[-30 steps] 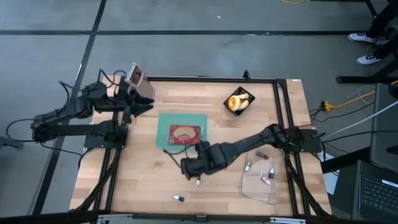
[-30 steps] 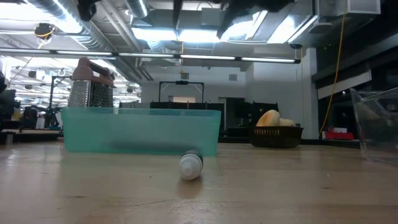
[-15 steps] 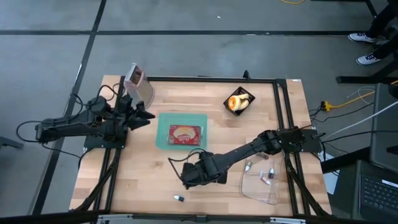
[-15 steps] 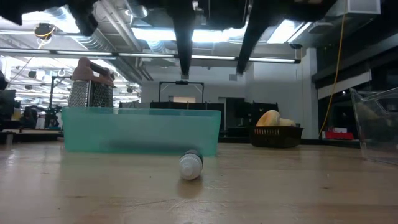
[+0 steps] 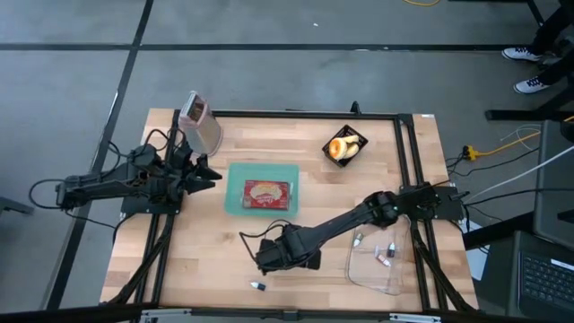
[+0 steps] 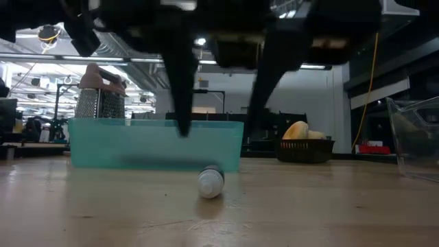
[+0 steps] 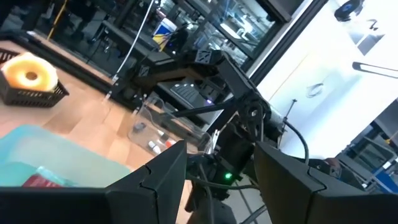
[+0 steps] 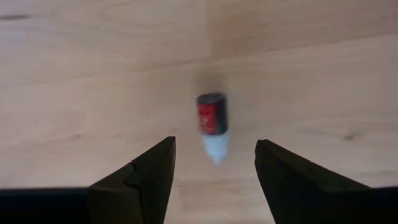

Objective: Pick & Place Food Item
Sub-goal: Put the red food coloring bottle into the transparent bin

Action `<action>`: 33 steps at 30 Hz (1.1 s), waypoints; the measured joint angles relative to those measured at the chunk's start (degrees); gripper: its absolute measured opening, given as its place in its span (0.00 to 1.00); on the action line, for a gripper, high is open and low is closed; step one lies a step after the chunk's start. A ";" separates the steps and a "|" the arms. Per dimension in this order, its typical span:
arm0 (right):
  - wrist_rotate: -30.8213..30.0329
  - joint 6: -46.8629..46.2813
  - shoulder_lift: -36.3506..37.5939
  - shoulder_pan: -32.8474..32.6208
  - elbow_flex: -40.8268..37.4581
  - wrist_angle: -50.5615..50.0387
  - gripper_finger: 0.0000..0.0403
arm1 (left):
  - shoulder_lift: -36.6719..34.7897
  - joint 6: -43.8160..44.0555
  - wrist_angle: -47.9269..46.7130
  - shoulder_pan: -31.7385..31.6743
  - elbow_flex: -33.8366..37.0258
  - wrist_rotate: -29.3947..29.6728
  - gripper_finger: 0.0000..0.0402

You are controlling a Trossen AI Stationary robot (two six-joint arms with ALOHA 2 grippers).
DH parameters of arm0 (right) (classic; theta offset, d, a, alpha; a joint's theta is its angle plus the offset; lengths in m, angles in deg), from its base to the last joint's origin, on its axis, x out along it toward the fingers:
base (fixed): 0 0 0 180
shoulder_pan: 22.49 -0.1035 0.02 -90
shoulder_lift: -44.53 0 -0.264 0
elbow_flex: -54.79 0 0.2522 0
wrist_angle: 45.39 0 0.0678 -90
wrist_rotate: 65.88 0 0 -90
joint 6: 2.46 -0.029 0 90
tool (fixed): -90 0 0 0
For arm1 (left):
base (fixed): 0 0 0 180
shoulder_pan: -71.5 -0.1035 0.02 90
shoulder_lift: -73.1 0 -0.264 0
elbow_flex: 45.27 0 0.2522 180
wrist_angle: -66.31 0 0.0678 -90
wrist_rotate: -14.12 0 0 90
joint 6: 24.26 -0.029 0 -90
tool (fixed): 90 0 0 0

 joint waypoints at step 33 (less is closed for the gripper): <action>1.82 3.17 -4.75 1.63 -0.15 4.64 0.15 | -0.52 -2.49 -4.85 0.00 0.05 0.55 0.45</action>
